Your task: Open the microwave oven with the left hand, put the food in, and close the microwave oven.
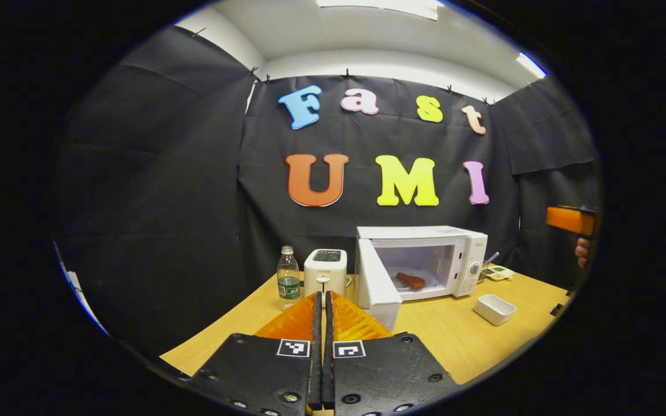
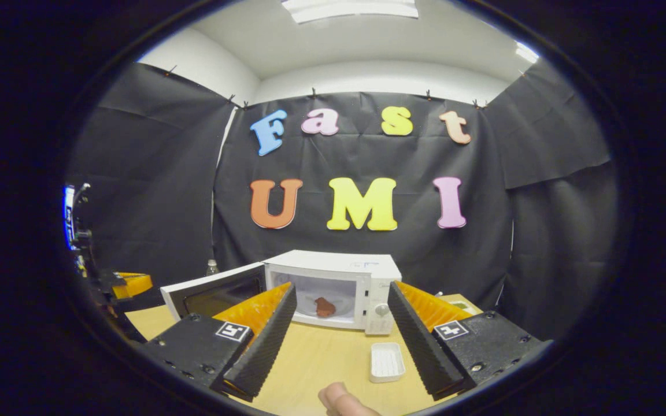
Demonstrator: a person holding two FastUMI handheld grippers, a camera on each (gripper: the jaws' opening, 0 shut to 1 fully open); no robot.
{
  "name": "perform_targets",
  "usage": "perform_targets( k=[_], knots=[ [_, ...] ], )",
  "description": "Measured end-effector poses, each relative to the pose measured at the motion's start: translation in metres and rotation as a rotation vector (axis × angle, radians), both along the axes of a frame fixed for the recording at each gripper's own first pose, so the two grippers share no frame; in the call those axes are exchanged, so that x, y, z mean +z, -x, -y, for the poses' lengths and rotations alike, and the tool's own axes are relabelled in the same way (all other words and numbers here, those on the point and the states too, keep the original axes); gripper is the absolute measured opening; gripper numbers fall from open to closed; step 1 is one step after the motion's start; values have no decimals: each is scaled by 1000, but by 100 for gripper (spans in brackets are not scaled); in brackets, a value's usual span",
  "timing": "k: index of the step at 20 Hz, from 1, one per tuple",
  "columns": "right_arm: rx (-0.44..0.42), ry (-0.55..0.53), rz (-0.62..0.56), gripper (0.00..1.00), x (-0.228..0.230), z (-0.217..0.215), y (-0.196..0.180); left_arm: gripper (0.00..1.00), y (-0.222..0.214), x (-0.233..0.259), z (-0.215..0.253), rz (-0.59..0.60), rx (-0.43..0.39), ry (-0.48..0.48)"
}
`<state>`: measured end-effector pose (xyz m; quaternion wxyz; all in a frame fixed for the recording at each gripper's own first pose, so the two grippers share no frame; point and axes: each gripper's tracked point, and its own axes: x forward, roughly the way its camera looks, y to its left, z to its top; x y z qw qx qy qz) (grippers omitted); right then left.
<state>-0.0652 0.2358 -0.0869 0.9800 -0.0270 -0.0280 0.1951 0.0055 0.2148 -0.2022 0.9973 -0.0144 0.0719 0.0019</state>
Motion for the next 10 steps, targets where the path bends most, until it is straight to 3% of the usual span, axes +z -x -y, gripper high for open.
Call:
perform_targets(
  k=[1, 2, 3, 4, 5, 6, 7, 8, 9, 10],
  knots=[
    [6, -3, 4, 100, 4, 10, 11, 0, -7, -7, 1, 8, -18, 14],
    [13, -8, 1, 100, 5, 20, 19, 0, -12, -21, -2, -14, -22, 40],
    [18, -18, 1, 90, 9, 30, 27, 0, -16, -36, -6, -45, -11, 57],
    [20, -33, 1, 90, 14, 40, 35, 0, -18, -47, -10, -54, -7, 65],
    [26, -49, 4, 100, 19, 48, 41, 0, -18, -54, -9, -62, -14, 70],
    [27, -61, 6, 90, 23, 54, 45, 0, -16, -58, -7, -71, -14, 72],
    [25, -64, 11, 90, 26, 61, 48, 16, -16, -61, -5, -76, -15, 68],
    [21, -61, 23, 90, 28, 68, 50, 0, -15, -65, -2, -81, -22, 64],
    [8, -51, 29, 100, 28, 75, 50, 0, -13, -64, 2, -78, -31, 63],
    [-11, -43, 31, 89, 27, 82, 49, 0, -13, -62, 9, -74, -42, 60]
  ],
)
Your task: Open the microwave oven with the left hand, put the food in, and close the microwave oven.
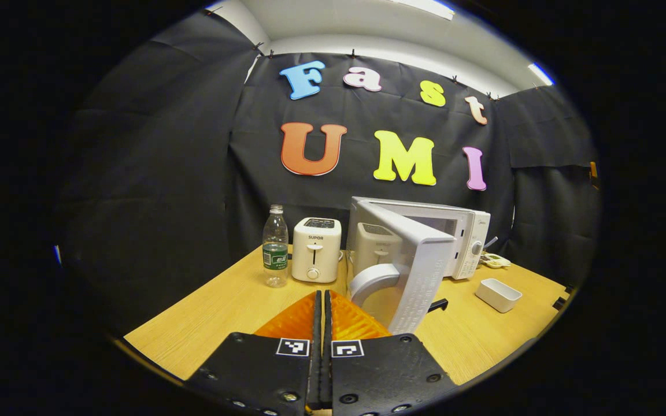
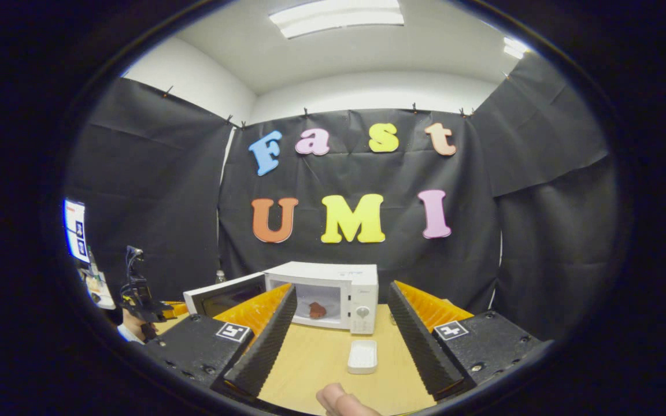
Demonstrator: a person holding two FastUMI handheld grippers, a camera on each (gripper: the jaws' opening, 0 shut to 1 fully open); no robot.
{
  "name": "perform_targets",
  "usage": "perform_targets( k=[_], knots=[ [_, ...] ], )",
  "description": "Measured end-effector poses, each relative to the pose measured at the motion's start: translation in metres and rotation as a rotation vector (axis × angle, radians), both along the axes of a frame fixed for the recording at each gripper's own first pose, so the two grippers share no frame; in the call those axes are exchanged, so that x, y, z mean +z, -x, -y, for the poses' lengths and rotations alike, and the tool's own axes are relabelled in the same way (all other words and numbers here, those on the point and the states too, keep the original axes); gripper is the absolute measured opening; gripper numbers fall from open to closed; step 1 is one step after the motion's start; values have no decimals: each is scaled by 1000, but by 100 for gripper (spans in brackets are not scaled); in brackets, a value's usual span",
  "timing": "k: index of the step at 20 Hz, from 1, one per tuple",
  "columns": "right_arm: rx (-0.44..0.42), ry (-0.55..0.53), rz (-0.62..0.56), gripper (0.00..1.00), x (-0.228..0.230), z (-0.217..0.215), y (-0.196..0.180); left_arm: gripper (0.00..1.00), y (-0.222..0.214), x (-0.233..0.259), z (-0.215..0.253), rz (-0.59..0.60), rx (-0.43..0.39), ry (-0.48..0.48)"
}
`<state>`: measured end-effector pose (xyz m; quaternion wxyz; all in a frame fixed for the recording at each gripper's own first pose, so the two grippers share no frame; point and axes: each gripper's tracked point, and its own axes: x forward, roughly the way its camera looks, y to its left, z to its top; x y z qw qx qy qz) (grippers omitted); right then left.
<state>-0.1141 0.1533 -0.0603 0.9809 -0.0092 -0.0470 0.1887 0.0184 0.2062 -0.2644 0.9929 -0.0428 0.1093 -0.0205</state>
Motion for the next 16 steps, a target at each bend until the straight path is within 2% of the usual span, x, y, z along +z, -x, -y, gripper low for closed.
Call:
perform_targets(
  k=[1, 2, 3, 4, 5, 6, 7, 8, 9, 10, 11, 12, 16],
  knots=[
    [-12, 1, -2, 90, -1, 5, 0, 0, 0, 3, 6, 10, -12, -3],
    [-16, -5, -5, 100, 0, 7, 1, 0, -2, 7, 12, 22, -21, -3],
    [-13, -9, -7, 90, 0, 8, 3, 0, -4, 8, 19, 29, -35, -5],
    [-11, -6, -4, 90, 0, 10, 3, 16, -5, 9, 27, 33, -52, -8],
    [-21, 3, -7, 100, -2, 16, 3, 0, -6, 10, 36, 44, -68, -10],
    [-39, 9, -11, 100, -5, 23, 2, 0, -8, 10, 46, 46, -85, -3],
    [-52, 9, -7, 90, -4, 30, 2, 0, -10, 7, 56, 42, -104, 4],
    [-57, 3, 2, 100, -2, 33, 5, 0, -13, 5, 67, 41, -120, 12],
    [-57, -4, 9, 90, 1, 36, 6, 0, -17, 3, 76, 41, -135, 14],
    [-58, -8, 14, 100, 0, 39, 5, 0, -21, 0, 85, 38, -148, 15],
    [-65, -8, 13, 90, -1, 44, 4, 0, -25, -4, 94, 32, -158, 18],
    [-76, -9, 11, 100, -4, 51, 2, 0, -30, -8, 102, 27, -166, 19],
    [-95, -36, 10, 100, -2, 69, 3, 0, -50, -17, 142, 20, -215, 37]
  ],
)
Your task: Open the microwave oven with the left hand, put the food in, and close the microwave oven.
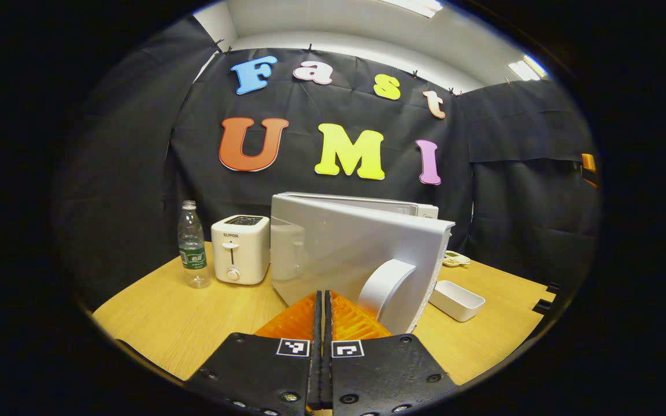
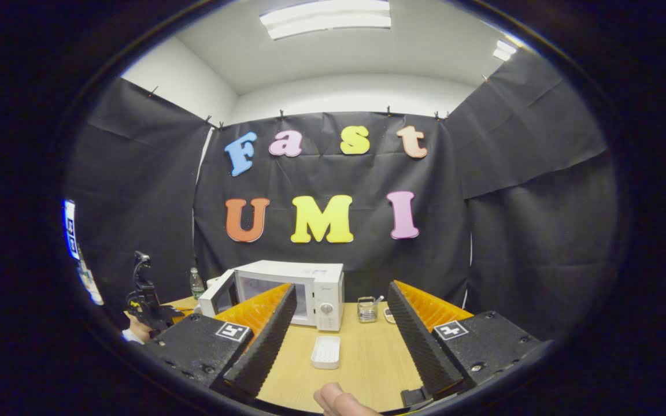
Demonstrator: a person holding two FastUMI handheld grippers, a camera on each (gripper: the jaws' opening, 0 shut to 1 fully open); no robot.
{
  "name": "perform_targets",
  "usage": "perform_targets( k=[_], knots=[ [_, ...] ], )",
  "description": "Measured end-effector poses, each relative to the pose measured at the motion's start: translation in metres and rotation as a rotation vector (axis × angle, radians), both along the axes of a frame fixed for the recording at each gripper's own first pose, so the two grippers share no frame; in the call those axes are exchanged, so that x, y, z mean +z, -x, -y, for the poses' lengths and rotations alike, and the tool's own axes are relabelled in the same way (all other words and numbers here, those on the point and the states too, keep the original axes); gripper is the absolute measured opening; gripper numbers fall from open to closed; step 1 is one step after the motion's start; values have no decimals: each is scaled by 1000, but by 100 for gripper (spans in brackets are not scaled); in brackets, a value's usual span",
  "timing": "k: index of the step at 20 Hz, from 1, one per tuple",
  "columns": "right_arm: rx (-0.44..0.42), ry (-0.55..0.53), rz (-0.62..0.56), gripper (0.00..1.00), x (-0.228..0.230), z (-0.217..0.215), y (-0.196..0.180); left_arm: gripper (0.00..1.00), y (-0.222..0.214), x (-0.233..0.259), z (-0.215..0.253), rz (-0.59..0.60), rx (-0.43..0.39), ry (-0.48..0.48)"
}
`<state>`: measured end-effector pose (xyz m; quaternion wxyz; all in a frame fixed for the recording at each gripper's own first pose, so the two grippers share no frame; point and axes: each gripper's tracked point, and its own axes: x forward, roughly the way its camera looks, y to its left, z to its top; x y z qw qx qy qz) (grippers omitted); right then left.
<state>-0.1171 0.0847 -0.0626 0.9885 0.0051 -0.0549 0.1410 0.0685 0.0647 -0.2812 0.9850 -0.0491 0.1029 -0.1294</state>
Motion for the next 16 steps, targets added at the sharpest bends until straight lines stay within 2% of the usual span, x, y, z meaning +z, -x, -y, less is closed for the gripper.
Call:
perform_targets(
  k=[1, 2, 3, 9, 10, 11, 12, 13, 14, 15, 16],
  knots=[
    [-2, -4, 3, 100, 0, 5, 1, 0, -7, 0, 11, 6, -19, 6],
    [-10, -9, 10, 100, 2, 11, 1, 16, -12, -2, 23, 6, -41, 9],
    [-21, -13, 17, 100, 4, 18, 1, 0, -16, -5, 33, 2, -60, 17],
    [-47, -26, 45, 100, 3, 40, 5, 0, -60, -25, 85, -15, -88, 1],
    [-52, -28, 44, 90, 1, 44, 5, 0, -67, -27, 93, -9, -95, -1],
    [-57, -30, 42, 90, -1, 47, 5, 0, -72, -31, 104, -18, -114, 6],
    [-59, -32, 43, 100, -1, 50, 4, 0, -78, -32, 111, -22, -115, 5],
    [-60, -37, 46, 90, -1, 53, 5, 0, -85, -33, 115, -25, -111, 2],
    [-56, -44, 47, 100, -2, 54, 7, 0, -90, -35, 125, -36, -121, 15],
    [-44, -55, 43, 90, -3, 53, 7, 0, -95, -37, 133, -45, -118, 18],
    [-31, -61, 40, 100, -6, 51, 6, 0, -102, -37, 136, -49, -104, 20]
  ],
)
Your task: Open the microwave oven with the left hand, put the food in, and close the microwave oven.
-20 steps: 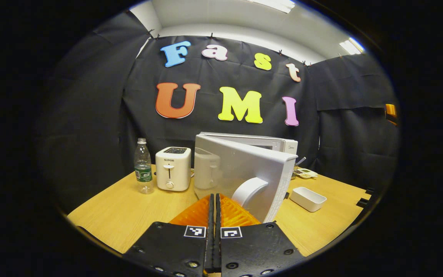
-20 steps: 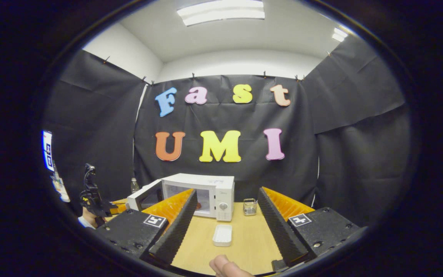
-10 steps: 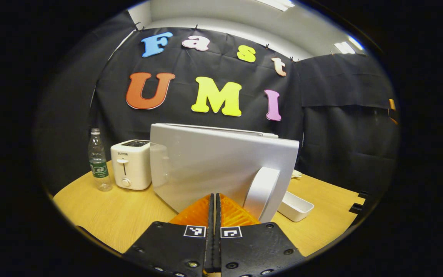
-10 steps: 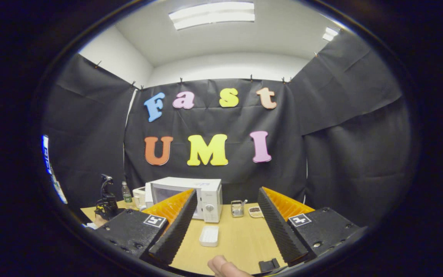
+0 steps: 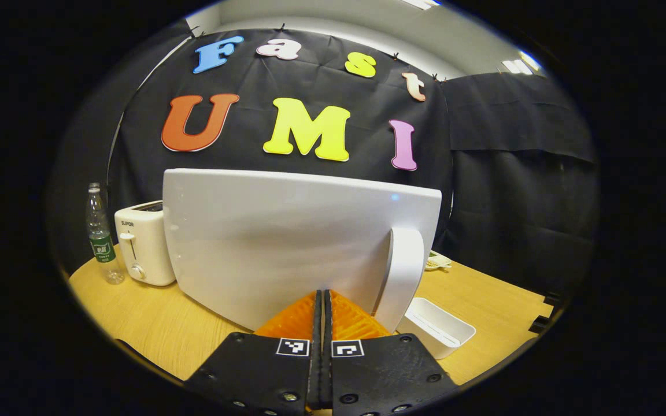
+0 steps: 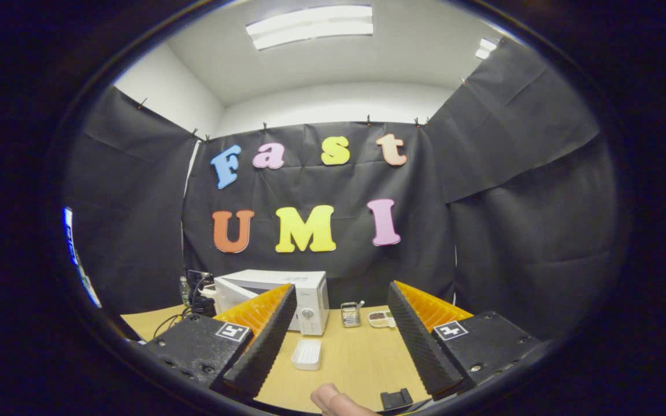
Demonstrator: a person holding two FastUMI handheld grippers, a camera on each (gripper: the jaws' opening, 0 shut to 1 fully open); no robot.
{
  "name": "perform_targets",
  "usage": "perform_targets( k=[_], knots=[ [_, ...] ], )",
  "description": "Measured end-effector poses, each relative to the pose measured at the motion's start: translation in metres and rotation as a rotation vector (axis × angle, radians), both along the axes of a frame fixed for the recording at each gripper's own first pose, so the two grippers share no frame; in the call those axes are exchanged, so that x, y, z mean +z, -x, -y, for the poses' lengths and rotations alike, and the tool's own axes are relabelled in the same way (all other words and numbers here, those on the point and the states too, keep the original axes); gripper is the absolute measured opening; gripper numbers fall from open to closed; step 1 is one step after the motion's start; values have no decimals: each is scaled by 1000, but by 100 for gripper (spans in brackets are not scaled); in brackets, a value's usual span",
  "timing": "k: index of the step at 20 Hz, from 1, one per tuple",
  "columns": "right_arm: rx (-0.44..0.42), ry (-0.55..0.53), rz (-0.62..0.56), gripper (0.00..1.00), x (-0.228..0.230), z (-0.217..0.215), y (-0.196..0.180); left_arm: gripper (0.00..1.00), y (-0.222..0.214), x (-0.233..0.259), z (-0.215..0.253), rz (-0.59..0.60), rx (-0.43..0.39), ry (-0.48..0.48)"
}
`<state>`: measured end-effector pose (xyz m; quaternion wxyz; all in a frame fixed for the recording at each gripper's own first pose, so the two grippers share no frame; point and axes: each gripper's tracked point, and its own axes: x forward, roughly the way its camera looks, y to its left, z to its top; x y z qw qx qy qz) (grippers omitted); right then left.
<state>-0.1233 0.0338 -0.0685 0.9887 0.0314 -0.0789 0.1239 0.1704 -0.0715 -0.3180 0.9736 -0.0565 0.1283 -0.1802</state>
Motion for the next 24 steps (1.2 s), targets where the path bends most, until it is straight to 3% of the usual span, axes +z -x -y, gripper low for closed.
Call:
perform_targets(
  k=[1, 2, 7, 8, 9, 10, 11, 12, 13, 14, 18, 19, 24],
  knots=[
    [3, -1, -4, 90, -3, 1, -1, 0, -6, 0, 8, -3, 4, 10],
    [-3, 0, -7, 100, -6, 6, -3, 0, -11, 0, 16, 1, 3, 12],
    [-53, -21, -9, 100, -12, 28, -13, 0, -48, -5, 40, -21, 17, -8],
    [-58, -22, -9, 90, -14, 32, -15, 0, -55, -3, 42, -17, 26, -4],
    [-59, -22, -9, 90, -16, 35, -17, 0, -63, -2, 44, -14, 35, -1],
    [-56, -22, -13, 100, -19, 36, -19, 0, -70, -2, 47, -17, 38, 1],
    [-50, -24, -16, 90, -21, 37, -20, 0, -77, -2, 49, -16, 42, -5],
    [-47, -24, -20, 90, -24, 38, -22, 0, -84, -3, 50, -12, 42, -12],
    [-53, -20, -29, 100, -27, 42, -25, 0, -90, -4, 55, -17, 36, -18],
    [-67, -19, -39, 90, -30, 47, -30, 0, -97, -2, 56, -9, 39, -21],
    [-76, -30, -78, 90, -40, 54, -41, 3, -121, -6, 51, -23, 98, -69],
    [-78, -28, -86, 100, -42, 56, -43, 4, -123, 2, 53, -5, 107, -53],
    [-101, -22, -105, 100, -47, 65, -45, 6, -121, -1, 60, -20, 86, -36]
  ],
)
